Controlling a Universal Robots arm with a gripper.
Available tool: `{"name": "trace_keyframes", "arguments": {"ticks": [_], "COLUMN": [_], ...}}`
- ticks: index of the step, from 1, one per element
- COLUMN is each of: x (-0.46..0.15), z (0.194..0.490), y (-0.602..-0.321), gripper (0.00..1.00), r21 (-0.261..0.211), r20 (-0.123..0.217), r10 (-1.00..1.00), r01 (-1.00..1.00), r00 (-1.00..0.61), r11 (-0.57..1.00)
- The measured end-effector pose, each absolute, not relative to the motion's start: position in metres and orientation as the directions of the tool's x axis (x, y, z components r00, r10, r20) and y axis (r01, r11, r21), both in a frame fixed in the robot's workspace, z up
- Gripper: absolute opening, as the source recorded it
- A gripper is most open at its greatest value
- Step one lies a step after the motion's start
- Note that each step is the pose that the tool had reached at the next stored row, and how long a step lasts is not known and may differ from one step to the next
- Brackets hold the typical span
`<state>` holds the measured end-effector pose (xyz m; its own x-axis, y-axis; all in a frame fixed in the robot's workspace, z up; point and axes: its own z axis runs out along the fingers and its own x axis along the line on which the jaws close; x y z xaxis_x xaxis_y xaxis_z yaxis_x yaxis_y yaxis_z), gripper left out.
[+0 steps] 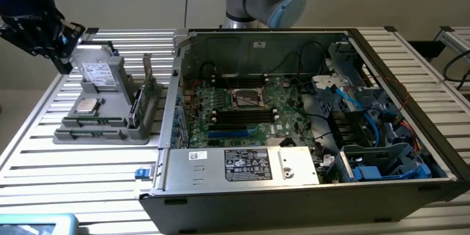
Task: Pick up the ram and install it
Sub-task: 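Reach for the ram, then pick up the ram and move it above insertion slot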
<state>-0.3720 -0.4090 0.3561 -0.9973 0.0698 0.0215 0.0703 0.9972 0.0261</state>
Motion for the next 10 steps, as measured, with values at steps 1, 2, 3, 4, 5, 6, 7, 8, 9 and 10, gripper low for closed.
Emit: {"name": "trace_keyframes", "arguments": {"ticks": [1,2,3,4,5,6,7,8,9,10], "x": [-0.3730,-0.3739,-0.3747,-0.3752,-0.3754,-0.3758,-0.3762,-0.3762,-0.3762,-0.3762], "z": [0.3551,0.3542,0.3534,0.3528,0.3523,0.3519,0.3516,0.3512,0.3506,0.3501], "y": [-0.4084,-0.4079,-0.4075,-0.4073,-0.4072,-0.4072,-0.4072,-0.4071,-0.4071,-0.4071], "gripper": [0.11,0.11,0.11,0.11,0.11,0.11,0.11,0.11,0.11,0.11], "r21": [0.025,0.024,0.023,0.023,0.022,0.022,0.022,0.022,0.022,0.022], "r20": [0.021,0.021,0.021,0.021,0.021,0.022,0.022,0.022,0.022,0.022], "r10": [0.070,0.070,0.070,0.070,0.070,0.068,0.061,0.044,0.025,0.007], "r01": [0.070,0.070,0.070,0.070,0.070,0.069,0.061,0.045,0.026,0.008], "r00": [-0.997,-0.997,-0.997,-0.997,-0.997,-0.997,-0.998,-0.999,-0.999,-1.000], "r11": [0.997,0.997,0.997,0.997,0.997,0.997,0.998,0.999,0.999,1.000]}}
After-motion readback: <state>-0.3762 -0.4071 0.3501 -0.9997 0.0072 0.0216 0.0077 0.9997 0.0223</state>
